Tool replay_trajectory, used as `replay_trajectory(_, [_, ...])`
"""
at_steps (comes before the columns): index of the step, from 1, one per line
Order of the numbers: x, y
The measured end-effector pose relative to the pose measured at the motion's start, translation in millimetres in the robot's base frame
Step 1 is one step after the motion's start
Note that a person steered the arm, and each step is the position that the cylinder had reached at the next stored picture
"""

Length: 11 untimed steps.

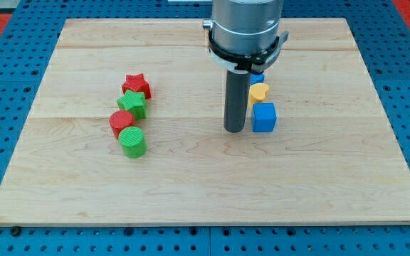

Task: Push the blue cube right and then left

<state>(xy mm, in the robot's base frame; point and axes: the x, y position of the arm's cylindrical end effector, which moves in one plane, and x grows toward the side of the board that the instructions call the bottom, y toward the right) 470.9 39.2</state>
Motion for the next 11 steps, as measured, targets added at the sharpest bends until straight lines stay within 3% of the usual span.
replay_trajectory(3, [30.2, 11.8])
replay_trajectory(7, [-11.1, 29.3])
replay_trajectory(11, [31.1, 92.2])
